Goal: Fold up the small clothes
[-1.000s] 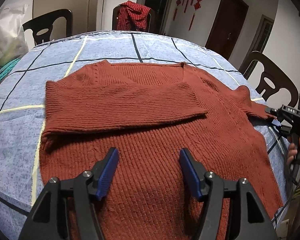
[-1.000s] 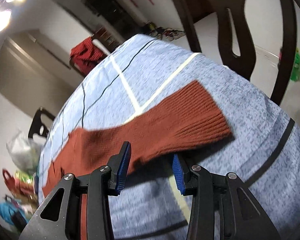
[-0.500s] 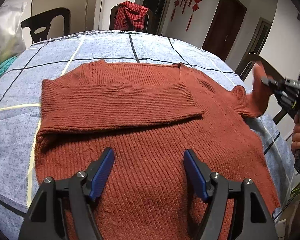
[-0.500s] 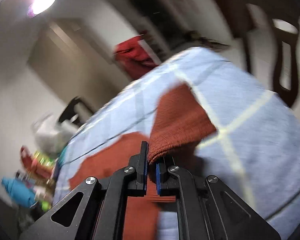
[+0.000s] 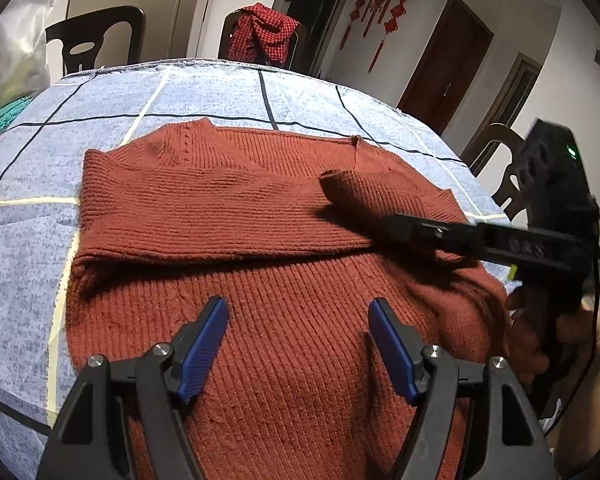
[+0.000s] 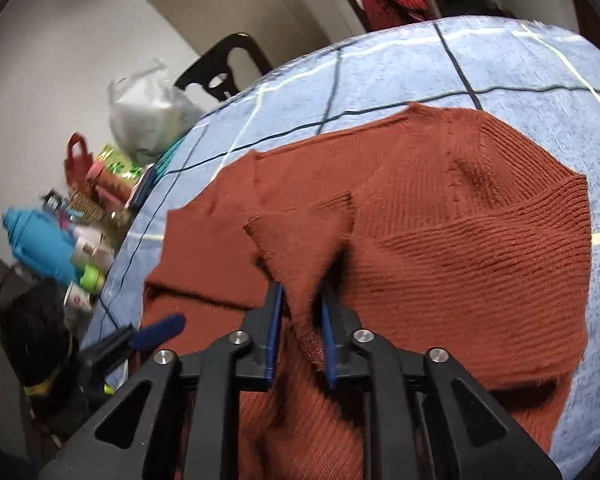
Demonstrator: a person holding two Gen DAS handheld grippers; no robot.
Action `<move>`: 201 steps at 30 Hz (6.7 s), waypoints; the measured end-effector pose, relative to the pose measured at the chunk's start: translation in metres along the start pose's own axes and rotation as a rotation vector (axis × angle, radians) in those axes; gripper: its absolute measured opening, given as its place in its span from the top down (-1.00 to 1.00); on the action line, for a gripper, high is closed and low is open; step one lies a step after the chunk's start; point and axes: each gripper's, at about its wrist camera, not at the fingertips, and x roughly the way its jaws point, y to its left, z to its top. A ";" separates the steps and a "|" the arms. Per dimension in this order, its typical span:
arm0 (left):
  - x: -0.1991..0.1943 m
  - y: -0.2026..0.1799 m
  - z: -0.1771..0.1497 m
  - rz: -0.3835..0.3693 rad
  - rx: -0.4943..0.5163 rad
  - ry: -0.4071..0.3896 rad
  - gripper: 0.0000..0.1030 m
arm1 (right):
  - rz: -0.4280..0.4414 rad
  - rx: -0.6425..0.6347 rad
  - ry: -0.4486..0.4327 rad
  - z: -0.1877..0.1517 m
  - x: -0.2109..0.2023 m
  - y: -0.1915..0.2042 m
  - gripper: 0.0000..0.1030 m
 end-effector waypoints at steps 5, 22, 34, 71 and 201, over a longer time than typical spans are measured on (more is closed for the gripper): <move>-0.013 -0.014 0.012 -0.094 0.045 -0.030 -0.45 | 0.023 -0.048 -0.028 -0.014 -0.031 0.002 0.38; 0.056 -0.023 0.058 -0.095 0.059 0.075 0.44 | -0.091 0.044 -0.062 -0.042 -0.066 -0.045 0.38; 0.031 -0.033 0.106 -0.211 0.082 -0.053 0.85 | -0.080 0.081 -0.061 -0.044 -0.066 -0.059 0.38; 0.078 -0.014 0.098 -0.096 0.102 0.124 0.82 | -0.059 0.095 -0.071 -0.046 -0.066 -0.063 0.38; -0.133 0.062 -0.096 -0.209 -0.256 -0.183 0.86 | 0.122 0.104 -0.080 -0.151 -0.159 -0.031 0.88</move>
